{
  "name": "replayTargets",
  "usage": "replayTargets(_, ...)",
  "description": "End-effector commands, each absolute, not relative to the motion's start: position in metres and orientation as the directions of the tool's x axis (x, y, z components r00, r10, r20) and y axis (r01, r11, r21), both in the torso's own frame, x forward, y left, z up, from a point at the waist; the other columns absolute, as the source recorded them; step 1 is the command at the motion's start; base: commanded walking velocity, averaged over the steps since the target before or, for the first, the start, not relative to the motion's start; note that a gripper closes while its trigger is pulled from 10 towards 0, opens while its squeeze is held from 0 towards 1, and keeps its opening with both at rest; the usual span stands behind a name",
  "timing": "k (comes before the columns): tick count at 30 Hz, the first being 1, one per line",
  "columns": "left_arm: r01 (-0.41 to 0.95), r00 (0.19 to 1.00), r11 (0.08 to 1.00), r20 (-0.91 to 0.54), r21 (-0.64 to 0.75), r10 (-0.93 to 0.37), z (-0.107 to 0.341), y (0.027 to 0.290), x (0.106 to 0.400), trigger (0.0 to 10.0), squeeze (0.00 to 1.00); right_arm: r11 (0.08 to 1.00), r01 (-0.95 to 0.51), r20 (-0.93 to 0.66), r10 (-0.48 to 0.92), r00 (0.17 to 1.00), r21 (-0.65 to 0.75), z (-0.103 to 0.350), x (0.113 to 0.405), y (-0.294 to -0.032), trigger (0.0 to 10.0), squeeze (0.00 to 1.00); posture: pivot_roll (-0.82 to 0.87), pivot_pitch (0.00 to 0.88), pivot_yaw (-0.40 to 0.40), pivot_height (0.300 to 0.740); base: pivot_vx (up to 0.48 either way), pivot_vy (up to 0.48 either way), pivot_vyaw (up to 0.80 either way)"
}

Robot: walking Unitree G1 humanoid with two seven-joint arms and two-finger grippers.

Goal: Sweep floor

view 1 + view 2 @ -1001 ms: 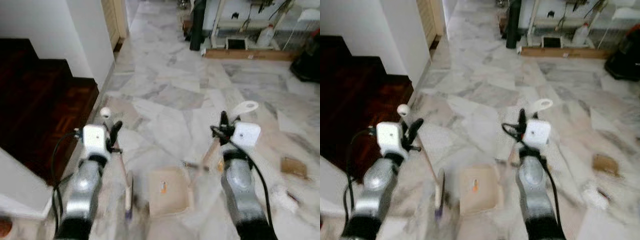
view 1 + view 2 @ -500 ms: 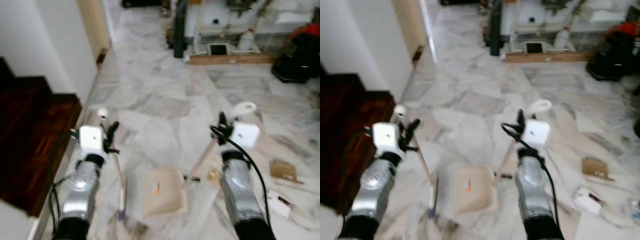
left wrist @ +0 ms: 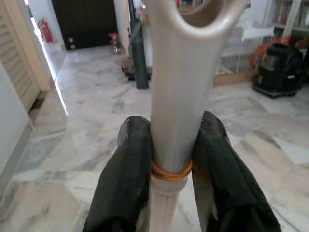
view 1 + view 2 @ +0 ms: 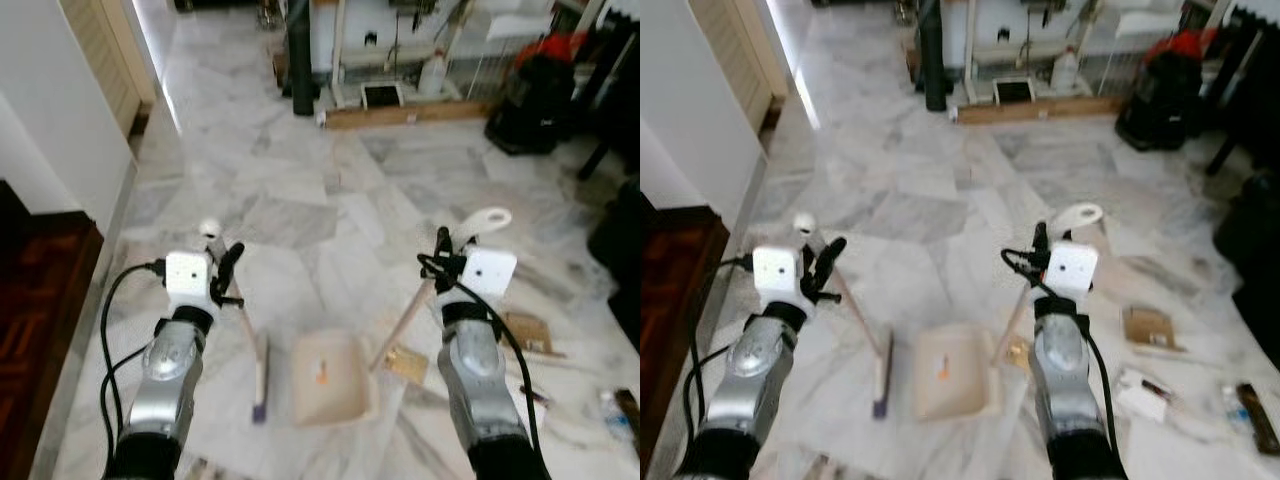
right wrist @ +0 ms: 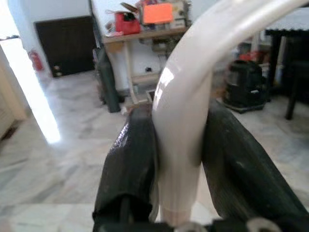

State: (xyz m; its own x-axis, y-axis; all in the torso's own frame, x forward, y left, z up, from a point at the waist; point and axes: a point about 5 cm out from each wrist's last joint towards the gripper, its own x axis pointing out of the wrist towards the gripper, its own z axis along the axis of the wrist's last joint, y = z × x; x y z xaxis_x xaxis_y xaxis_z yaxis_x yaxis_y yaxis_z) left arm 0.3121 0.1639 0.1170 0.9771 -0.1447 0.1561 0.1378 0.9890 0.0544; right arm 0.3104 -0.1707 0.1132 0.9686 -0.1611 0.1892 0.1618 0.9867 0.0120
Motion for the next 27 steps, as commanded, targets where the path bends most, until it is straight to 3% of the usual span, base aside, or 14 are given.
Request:
replayTargets(1,0.122,0.970,0.991,0.203,0.062,-0.133,0.1274,0.1698,0.3128,10.0,0.00,0.989,0.149,0.248,-0.146,0.958,0.005,0.1272,0.3139,-0.1672,10.0,0.00,-0.03,0.077,0.011,0.740,0.322,0.000,0.00)
replayTargets(27,0.122,0.971,0.991,0.199,0.062,-0.132,0.1265,0.1696,0.3125,10.0,0.00,0.988,0.154,0.233,-0.149,0.961,-0.002,0.1242,0.3129,-0.1675,10.0,0.00,-0.03,0.084,0.012,0.740,0.319,0.000,0.00)
